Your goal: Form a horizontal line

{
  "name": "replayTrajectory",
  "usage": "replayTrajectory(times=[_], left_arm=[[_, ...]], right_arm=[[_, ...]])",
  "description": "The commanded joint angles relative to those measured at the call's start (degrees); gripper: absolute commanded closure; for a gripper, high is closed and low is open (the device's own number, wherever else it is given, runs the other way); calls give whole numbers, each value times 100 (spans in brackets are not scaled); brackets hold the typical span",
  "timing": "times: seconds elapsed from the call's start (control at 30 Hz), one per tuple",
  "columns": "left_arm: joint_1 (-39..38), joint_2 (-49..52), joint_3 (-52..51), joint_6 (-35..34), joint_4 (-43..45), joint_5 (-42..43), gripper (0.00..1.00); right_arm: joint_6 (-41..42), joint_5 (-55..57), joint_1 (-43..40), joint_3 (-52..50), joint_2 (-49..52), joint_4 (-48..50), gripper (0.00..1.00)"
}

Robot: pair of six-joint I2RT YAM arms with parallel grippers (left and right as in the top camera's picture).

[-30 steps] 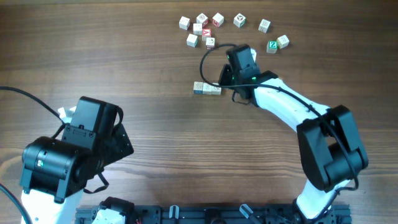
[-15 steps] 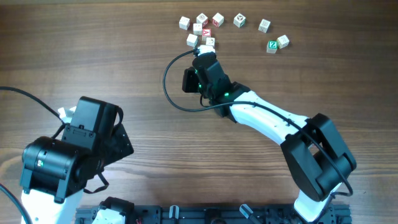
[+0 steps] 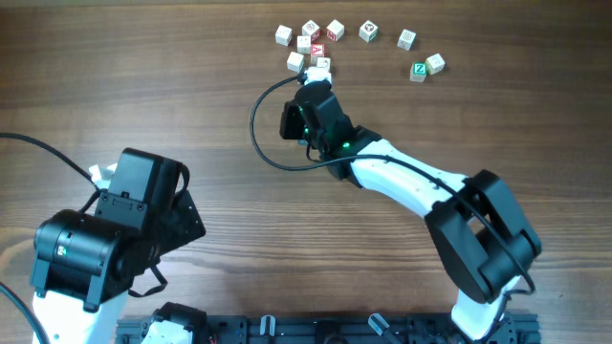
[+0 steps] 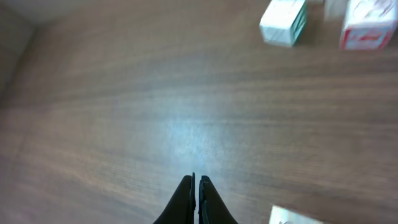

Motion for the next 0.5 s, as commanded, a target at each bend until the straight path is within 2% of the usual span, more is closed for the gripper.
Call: replayTrajectory(times=[0.0, 0.47], left_arm=[[24, 15, -15, -98, -2, -92, 0], [24, 15, -15, -98, -2, -92, 0]], right_arm=[[42, -407, 101, 79, 275, 0, 95], [186, 308, 254, 79, 385, -581, 95]])
